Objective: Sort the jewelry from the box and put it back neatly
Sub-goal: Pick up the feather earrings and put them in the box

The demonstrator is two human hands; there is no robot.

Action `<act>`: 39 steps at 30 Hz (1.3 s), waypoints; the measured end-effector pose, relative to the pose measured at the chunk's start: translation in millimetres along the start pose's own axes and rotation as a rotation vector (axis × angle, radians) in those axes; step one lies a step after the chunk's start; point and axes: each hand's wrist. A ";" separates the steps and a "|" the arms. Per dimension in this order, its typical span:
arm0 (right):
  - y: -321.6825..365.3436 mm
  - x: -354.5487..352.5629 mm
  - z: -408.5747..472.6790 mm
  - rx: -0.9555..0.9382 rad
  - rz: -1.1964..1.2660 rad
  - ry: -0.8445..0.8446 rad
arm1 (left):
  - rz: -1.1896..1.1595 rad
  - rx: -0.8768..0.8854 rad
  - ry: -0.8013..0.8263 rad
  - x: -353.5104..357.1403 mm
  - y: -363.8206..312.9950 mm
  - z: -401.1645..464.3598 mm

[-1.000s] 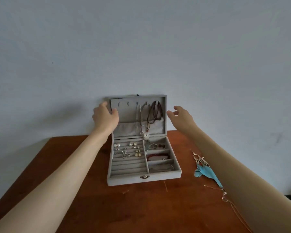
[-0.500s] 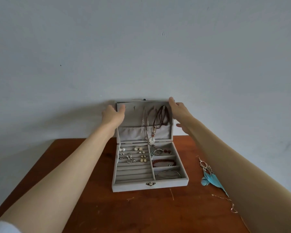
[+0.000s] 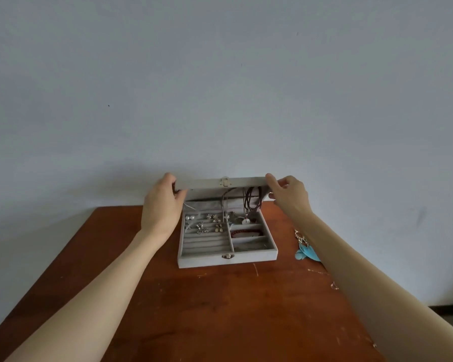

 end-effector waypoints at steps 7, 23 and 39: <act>-34.6 -4.6 -46.0 0.038 0.000 -0.011 | 0.139 0.119 0.103 -6.2 12.1 -58.1; -73.8 3.0 -91.7 0.099 0.032 -0.001 | 0.088 0.126 0.283 5.8 25.3 -114.4; -71.0 4.7 -79.1 0.167 0.059 0.010 | 0.409 0.101 0.657 33.6 -24.9 -83.3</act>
Point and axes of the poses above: each hand's wrist, its own z-axis towards the middle knuckle, its own x-axis out of the palm, y = z × x, and after that the axes turned 7 degrees about z, right-handed
